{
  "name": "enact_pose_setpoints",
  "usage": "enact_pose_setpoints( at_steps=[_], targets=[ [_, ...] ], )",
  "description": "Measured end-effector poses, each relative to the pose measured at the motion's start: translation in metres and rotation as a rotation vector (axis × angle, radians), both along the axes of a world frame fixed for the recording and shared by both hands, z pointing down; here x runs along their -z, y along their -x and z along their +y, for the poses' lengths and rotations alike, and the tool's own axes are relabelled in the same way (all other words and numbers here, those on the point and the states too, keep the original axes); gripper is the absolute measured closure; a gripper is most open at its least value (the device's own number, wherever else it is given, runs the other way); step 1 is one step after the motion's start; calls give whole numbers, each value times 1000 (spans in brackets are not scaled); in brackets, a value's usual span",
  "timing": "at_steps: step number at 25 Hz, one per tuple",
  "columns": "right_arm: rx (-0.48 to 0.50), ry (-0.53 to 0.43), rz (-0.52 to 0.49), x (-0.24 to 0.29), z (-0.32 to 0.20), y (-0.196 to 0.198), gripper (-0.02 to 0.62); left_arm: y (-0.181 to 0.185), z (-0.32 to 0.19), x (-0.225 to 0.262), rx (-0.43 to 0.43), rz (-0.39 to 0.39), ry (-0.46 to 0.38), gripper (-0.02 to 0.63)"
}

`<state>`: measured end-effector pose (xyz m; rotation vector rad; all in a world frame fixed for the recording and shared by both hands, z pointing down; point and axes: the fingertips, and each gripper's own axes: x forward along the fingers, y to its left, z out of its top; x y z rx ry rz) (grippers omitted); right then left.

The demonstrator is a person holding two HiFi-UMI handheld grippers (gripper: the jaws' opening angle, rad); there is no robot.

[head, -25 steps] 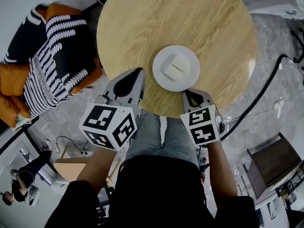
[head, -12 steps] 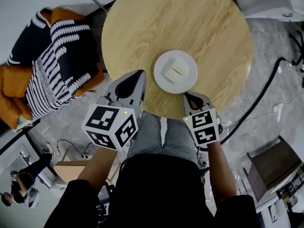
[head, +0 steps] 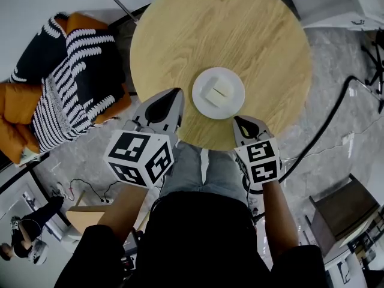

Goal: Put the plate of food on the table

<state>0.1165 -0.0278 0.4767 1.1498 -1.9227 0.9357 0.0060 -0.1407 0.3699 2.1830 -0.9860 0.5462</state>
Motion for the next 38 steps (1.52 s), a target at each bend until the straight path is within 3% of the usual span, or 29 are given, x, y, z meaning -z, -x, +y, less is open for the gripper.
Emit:
enact_pose_setpoints(
  at_steps=[16,38],
  targets=[
    [-75,-172,-36,70,-35,-17,588,-2,1,39,4,17,-57,598],
    [-105,-318,-84,147,-60,-18,588,10,-10,95,30,31,-169,598]
  ],
)
